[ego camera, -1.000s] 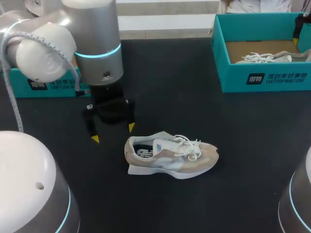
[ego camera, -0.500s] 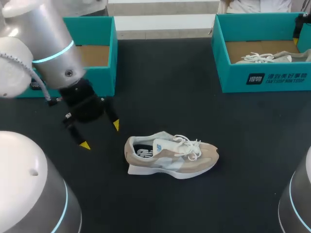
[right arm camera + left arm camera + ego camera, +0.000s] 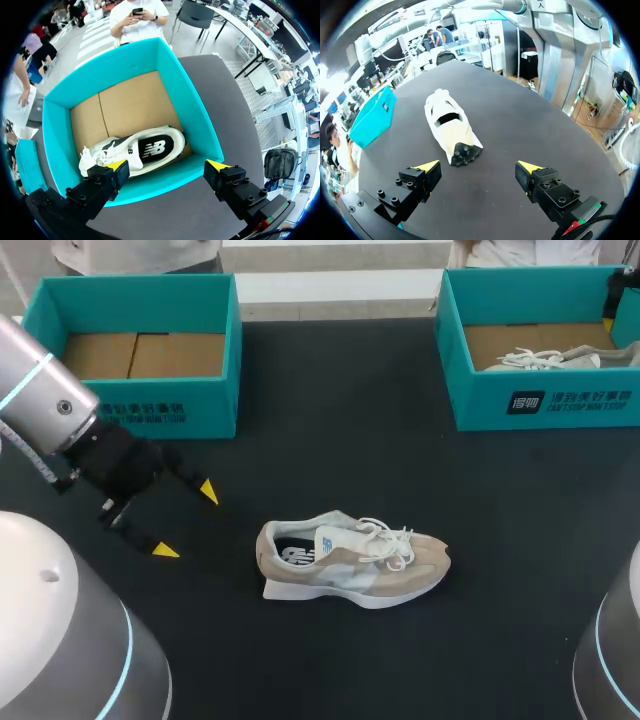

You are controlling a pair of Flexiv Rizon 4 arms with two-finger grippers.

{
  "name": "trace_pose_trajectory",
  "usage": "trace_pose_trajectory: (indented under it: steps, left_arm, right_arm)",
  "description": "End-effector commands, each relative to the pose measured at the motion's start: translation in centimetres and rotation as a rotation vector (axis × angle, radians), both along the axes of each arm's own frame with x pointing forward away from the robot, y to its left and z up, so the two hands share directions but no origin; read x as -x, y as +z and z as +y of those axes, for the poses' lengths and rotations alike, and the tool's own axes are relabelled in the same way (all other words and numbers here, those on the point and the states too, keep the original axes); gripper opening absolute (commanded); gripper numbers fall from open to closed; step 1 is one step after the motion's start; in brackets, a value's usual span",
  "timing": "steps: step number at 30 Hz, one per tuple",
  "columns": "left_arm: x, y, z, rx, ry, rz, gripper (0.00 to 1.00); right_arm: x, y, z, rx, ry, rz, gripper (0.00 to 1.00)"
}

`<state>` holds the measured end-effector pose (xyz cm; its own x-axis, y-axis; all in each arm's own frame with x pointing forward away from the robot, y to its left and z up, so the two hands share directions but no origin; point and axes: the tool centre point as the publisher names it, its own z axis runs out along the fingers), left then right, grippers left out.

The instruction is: Take the shoe out of the shoebox, open the shoe tongue, remove and reinsert the insole, then place the shoe into the shoebox

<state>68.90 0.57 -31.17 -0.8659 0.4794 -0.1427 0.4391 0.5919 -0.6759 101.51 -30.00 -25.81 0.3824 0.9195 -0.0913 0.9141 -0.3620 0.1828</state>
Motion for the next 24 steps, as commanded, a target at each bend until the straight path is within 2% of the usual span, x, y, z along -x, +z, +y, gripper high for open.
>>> trace_pose_trajectory:
  steps: [1,5,15,24]
  left_arm:
    - [0.1,-0.7,0.7,0.209,0.230,-0.034,1.00]
    - [-0.1,-1.1,1.2,0.275,0.291,0.014,1.00]
    - [0.3,-4.0,2.4,0.356,0.403,0.119,1.00]
    - [0.7,-6.1,2.8,0.441,0.421,0.221,1.00]
  right_arm:
    - [0.0,0.0,0.0,-0.001,-0.001,0.000,1.00]
    - [0.0,0.0,0.0,-0.001,-0.001,0.000,1.00]
    - [0.0,0.0,0.0,-0.001,-0.001,0.000,1.00]
    - [0.0,0.0,0.0,-0.001,-0.001,0.000,1.00]
